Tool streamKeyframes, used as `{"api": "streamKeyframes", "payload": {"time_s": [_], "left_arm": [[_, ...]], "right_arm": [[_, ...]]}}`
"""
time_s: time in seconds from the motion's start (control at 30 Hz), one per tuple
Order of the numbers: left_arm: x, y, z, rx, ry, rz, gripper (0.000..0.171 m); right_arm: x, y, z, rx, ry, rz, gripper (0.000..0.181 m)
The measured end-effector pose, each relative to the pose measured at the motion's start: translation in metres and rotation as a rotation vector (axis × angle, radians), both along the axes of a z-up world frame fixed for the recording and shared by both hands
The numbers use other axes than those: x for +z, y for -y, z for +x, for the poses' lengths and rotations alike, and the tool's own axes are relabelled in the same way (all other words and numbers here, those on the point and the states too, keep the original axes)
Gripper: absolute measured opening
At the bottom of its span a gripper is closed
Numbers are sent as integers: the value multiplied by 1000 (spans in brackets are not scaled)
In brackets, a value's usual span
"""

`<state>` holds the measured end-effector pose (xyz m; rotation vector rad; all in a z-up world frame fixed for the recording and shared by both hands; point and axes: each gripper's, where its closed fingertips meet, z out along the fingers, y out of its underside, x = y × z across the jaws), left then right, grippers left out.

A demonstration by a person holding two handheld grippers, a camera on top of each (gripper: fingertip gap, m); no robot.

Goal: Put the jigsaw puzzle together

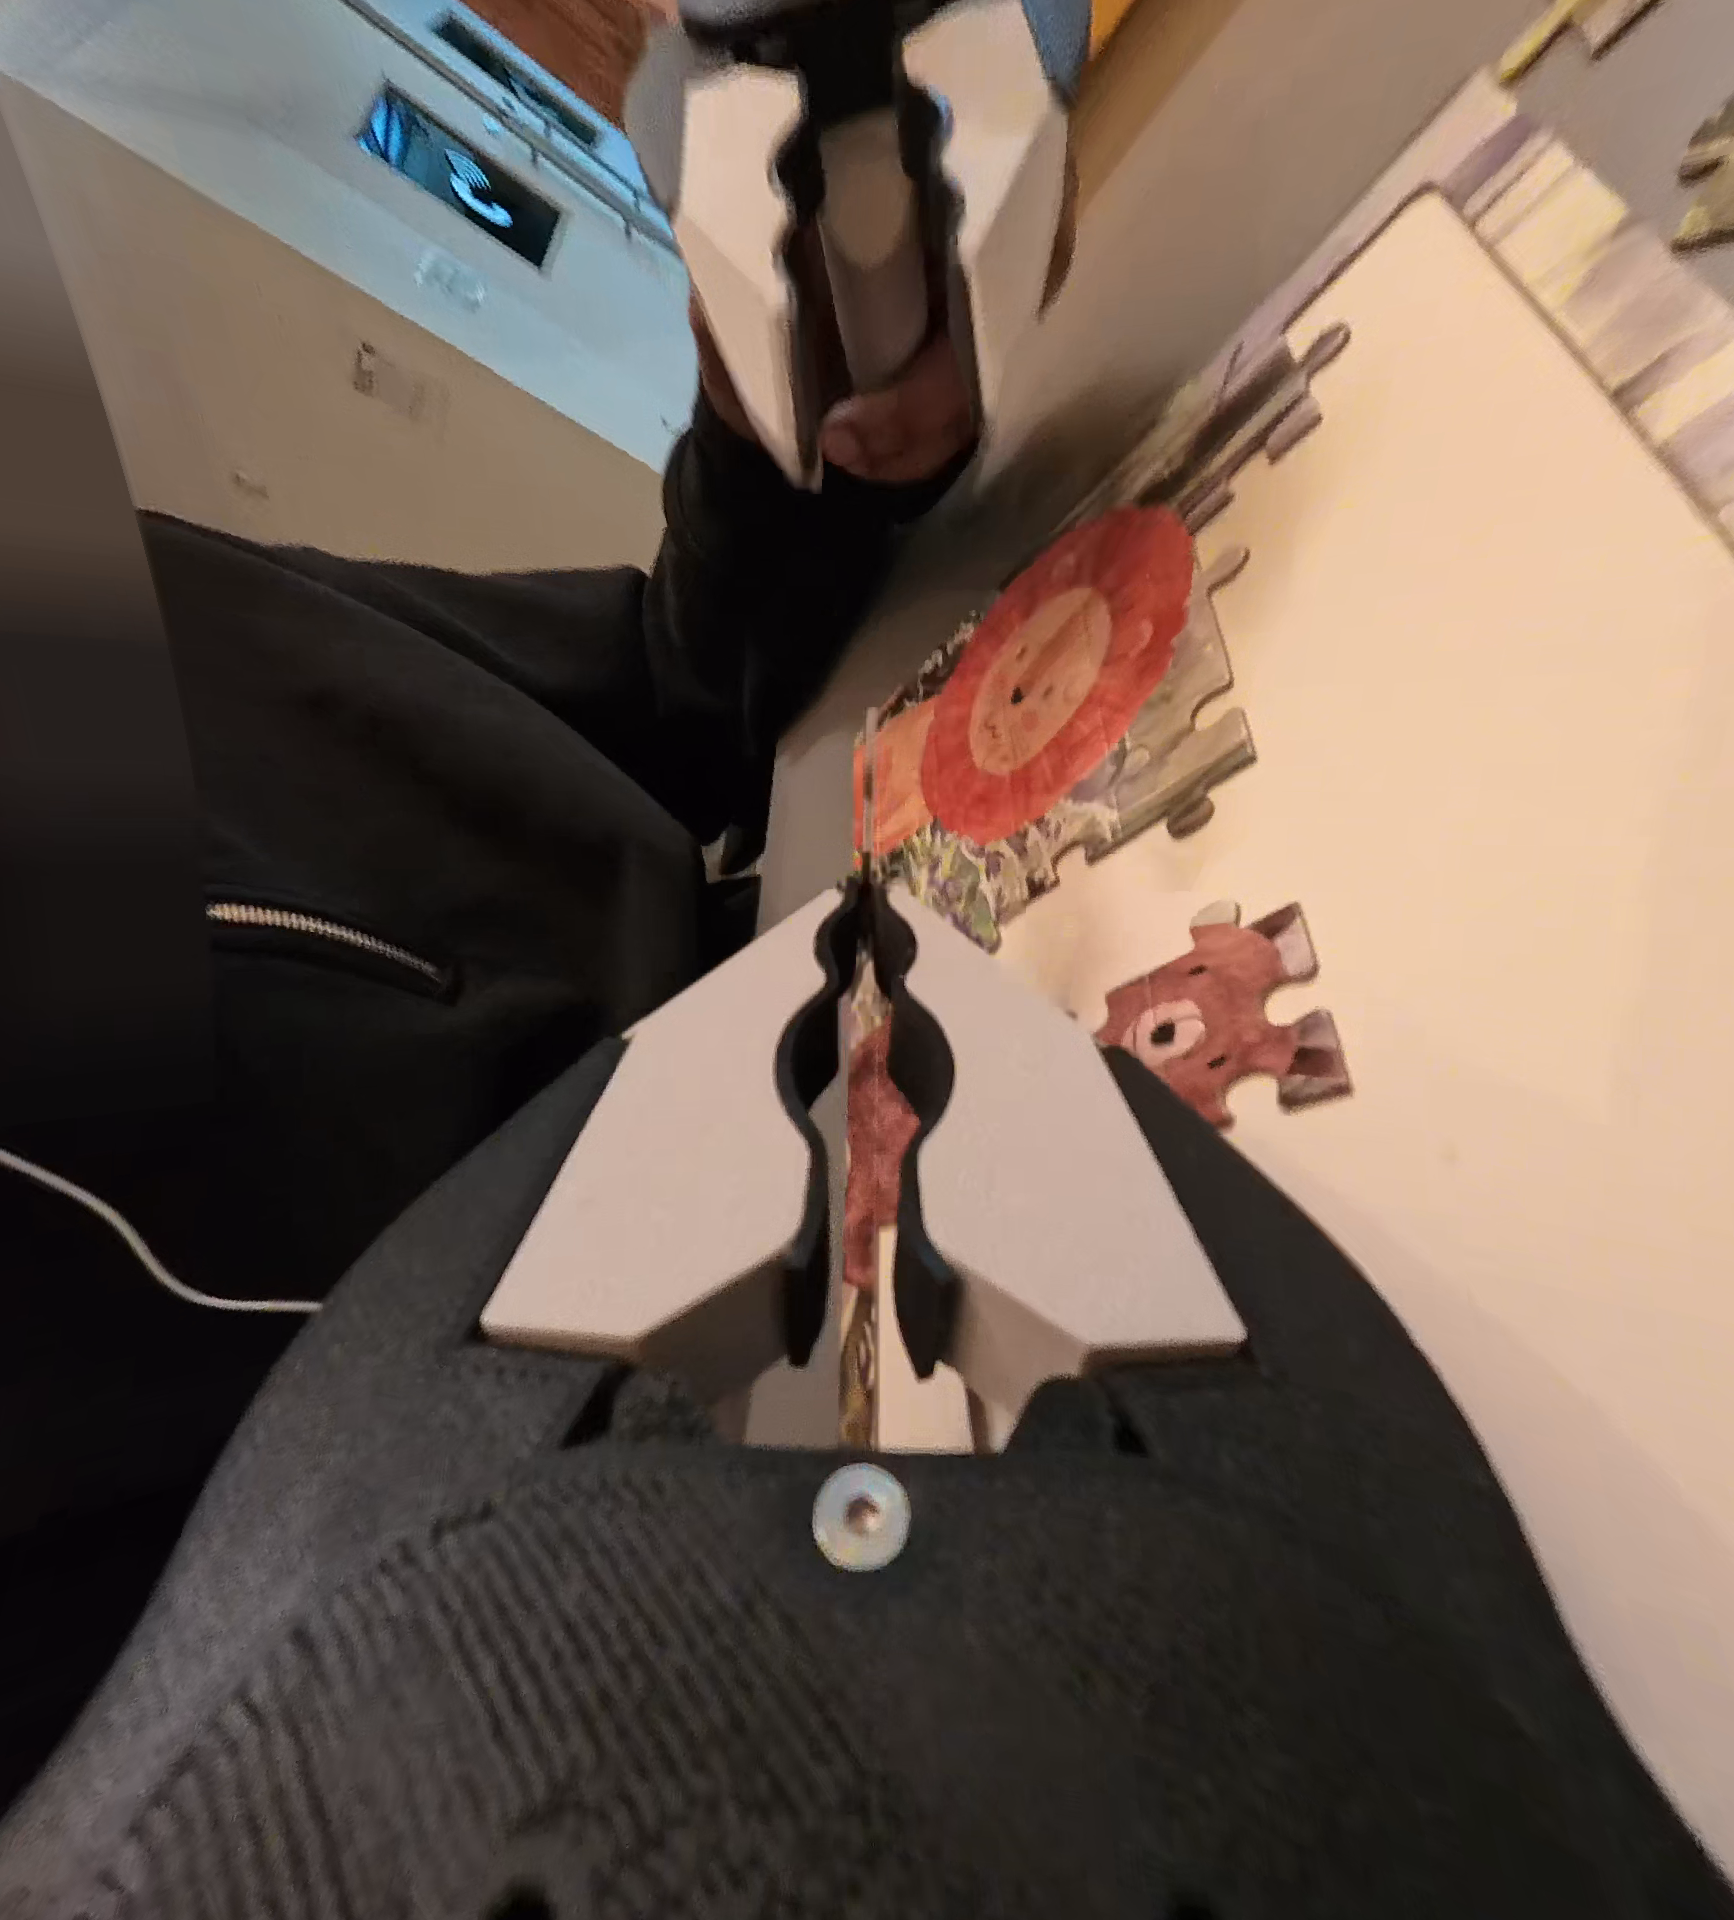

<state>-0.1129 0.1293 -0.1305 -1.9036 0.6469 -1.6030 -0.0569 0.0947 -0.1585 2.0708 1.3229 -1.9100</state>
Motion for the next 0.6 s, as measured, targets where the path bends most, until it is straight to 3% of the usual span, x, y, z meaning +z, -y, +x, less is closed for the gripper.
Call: {"api": "streamKeyframes", "payload": {"time_s": [0.33,0.6], "left_arm": [[-8,27,22,-160,-6,-78,32],[-9,32,24,-189,-6,-98,29]], "right_arm": [[13,-6,-14,-68,-93,-21,0],[21,-13,-15,-105,-140,-34,0]]}}
